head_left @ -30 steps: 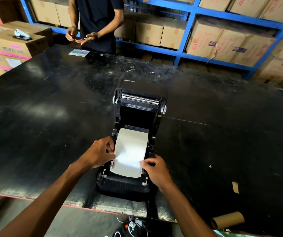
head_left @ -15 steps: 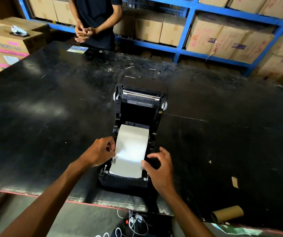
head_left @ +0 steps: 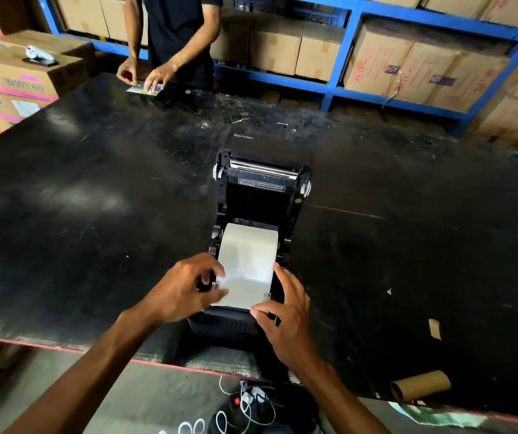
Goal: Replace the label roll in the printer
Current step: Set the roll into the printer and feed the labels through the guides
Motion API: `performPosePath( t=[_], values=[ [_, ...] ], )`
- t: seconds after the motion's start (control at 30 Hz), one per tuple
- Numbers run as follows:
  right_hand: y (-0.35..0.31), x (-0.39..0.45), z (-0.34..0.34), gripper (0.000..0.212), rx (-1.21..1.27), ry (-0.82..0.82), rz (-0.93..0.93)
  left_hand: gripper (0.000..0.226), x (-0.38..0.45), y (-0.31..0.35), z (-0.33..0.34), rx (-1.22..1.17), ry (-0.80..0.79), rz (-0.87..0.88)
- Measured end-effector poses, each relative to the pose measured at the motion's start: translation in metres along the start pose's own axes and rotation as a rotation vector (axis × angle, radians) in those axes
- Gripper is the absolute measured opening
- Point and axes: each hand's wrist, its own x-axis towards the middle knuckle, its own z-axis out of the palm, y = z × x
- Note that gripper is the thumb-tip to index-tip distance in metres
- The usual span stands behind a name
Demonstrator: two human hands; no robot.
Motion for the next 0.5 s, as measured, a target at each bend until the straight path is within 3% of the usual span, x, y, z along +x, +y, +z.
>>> performPosePath(
  t=[0.1,0.23,0.37,0.5],
  values=[
    [-0.004,-0.002,0.001,0.014,-0.001,0.033,-0.015,0.029,-0.008,0.000,0.009,0.235,-0.169,0.105],
    [-0.008,-0.010,0.002,0.014,-0.025,0.062,-0.030,0.002,-0.016,0.001,0.014,0.277,-0.126,0.158],
    [-0.006,-0.020,-0.001,0.007,-0.059,0.076,-0.071,0.006,-0.026,0.003,0.009,0.244,-0.108,0.197],
    [-0.004,-0.029,-0.005,0.020,-0.114,0.018,-0.133,0.013,-0.042,0.003,0.011,0.240,-0.094,0.200]
  ],
)
